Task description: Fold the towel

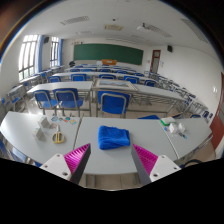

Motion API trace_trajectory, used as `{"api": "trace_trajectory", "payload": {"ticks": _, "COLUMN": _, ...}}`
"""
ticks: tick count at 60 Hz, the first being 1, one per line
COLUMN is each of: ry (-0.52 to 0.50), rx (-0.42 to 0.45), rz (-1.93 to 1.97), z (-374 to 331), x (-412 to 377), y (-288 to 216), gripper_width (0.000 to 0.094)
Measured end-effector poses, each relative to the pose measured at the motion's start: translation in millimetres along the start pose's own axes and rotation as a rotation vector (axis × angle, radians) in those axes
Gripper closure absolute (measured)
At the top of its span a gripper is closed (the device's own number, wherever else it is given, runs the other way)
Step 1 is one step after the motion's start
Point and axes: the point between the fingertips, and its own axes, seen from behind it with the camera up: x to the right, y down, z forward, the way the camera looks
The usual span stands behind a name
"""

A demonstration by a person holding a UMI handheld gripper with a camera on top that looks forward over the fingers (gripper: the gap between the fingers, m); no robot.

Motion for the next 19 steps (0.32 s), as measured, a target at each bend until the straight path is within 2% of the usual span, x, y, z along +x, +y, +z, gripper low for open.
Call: {"api": "trace_trajectory", "payload": {"ticks": 19, "ry": 0.0, "rx": 0.013, "rz": -0.001, "z": -68.3, "x": -24.9, "y": 19.9, "gripper_width": 0.0089}}
